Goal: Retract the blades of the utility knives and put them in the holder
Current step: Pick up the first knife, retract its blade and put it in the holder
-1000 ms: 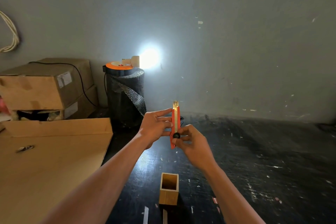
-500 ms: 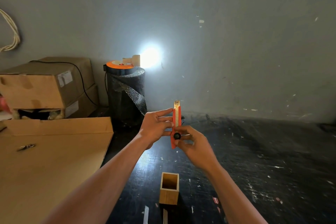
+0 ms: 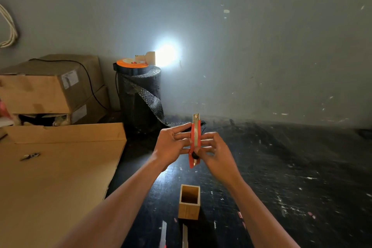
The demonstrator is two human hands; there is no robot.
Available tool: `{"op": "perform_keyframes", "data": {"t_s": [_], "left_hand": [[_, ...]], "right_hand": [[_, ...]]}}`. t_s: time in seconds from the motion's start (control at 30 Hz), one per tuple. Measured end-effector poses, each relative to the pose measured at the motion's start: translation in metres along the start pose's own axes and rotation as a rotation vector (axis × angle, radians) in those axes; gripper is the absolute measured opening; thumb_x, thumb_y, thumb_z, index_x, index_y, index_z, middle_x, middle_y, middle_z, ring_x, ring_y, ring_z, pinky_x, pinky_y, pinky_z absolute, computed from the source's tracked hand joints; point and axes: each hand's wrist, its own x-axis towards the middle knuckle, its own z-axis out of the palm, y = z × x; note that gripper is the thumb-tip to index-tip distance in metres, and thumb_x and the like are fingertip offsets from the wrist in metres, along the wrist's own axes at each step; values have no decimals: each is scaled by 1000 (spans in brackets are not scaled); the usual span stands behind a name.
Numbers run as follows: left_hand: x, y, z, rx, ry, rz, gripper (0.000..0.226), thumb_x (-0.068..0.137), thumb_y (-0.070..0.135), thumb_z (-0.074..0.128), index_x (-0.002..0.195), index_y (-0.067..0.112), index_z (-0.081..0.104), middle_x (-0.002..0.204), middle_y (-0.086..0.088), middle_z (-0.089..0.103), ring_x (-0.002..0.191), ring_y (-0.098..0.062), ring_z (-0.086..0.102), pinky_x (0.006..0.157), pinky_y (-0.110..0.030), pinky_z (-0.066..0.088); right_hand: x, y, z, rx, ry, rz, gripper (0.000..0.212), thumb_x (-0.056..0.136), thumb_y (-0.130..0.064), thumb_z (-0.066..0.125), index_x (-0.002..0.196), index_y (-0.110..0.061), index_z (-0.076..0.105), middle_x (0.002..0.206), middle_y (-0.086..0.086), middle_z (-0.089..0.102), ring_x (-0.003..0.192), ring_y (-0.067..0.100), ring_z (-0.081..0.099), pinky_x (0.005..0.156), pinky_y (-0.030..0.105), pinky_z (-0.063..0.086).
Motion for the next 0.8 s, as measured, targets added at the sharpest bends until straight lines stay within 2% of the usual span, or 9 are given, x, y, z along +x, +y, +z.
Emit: {"op": "perform_keyframes", "data": {"t_s": [0.13,0.27,0.37,0.43,0.5,0.63,0.8], "left_hand": [[-3,-26,0,-28,-36,-25,51,87,-20,65,128,10,65,95,-9,80,78,-19,80,61,-27,63],[3,-64,-6,93,48,-37,44,87,-11,71,127,6,68,102,-8,80,87,-19,80,71,-32,65],[7,-97,-14,315,131,-80,46,86,3,78,130,11,68,116,-12,77,98,-15,77,84,-35,64],[7,-120,-19,466,112,-105,48,86,7,79,131,13,67,125,-11,73,108,-15,73,92,-33,61],[5,-142,-21,563,59,-152,54,85,10,80,136,14,63,134,-8,68,118,-17,68,95,-26,56],[0,-184,-23,646,-47,-313,79,78,16,87,148,19,50,148,-8,57,132,-20,57,104,-37,51],[-1,-220,-17,717,-177,-418,113,70,22,93,160,19,25,163,-7,36,150,-24,35,120,-43,36]], "right_hand": [[11,12,4,77,39,50,39,94,-31,71,129,-32,54,104,-13,72,86,6,73,73,22,61],[18,37,13,82,30,84,26,93,-24,72,118,-19,67,98,-5,76,88,12,75,74,32,64],[20,62,21,31,15,132,15,94,-15,70,107,-19,65,93,-2,73,85,16,74,68,26,62],[23,78,26,-11,-3,169,18,93,-7,69,105,-19,62,90,0,70,81,15,72,61,19,59],[25,92,30,-44,-31,208,23,94,-4,67,110,-18,59,92,2,68,79,12,71,57,15,56],[24,123,43,-108,-101,293,29,96,-5,62,118,-22,54,94,5,67,77,12,71,55,21,57],[20,155,59,-202,-200,366,14,99,-11,59,109,-21,59,95,0,69,79,7,67,56,17,50]]}}
